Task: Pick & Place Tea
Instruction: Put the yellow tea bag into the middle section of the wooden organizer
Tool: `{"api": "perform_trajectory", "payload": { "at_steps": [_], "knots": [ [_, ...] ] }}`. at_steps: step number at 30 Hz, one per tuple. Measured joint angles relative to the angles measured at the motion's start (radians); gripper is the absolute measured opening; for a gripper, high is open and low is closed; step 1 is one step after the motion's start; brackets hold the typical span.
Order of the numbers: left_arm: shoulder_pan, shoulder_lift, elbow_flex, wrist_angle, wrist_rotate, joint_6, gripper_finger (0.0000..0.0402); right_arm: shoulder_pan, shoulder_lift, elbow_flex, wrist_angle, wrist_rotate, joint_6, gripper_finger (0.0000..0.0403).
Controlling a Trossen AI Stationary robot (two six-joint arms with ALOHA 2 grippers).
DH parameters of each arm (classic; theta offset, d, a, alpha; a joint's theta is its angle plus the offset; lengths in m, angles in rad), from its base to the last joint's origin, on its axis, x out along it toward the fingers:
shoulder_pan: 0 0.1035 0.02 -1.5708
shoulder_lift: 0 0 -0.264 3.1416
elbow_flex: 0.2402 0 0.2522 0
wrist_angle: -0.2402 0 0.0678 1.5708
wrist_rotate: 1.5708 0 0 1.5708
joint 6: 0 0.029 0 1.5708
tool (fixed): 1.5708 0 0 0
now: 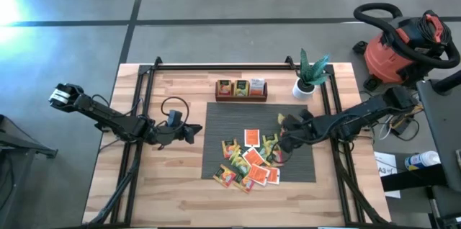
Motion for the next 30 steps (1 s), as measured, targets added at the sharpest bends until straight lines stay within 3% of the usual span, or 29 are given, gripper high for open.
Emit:
{"api": "perform_trajectory", "payload": {
  "at_steps": [7,12,16,23,30],
  "knots": [
    [0.000,0.000,0.000,0.001,0.000,0.003,0.0084,-0.061,-0.158,0.067,0.174,-0.008,-0.021,0.0008],
    [0.000,0.000,0.000,0.001,-0.001,0.007,0.0084,-0.159,-0.263,0.067,0.358,-0.175,-0.047,0.0008],
    [0.000,0.000,0.000,0.000,-0.001,0.011,0.0084,-0.209,-0.279,0.065,0.330,-0.280,-0.053,0.0008],
    [0.000,0.000,0.000,0.002,0.000,0.010,0.0084,-0.219,-0.110,0.064,0.257,-0.498,-0.057,0.0014],
    [0.001,0.011,0.000,0.093,0.058,0.042,0.0084,-0.220,0.138,0.080,0.325,-0.589,-0.107,0.0067]
  ]
}}
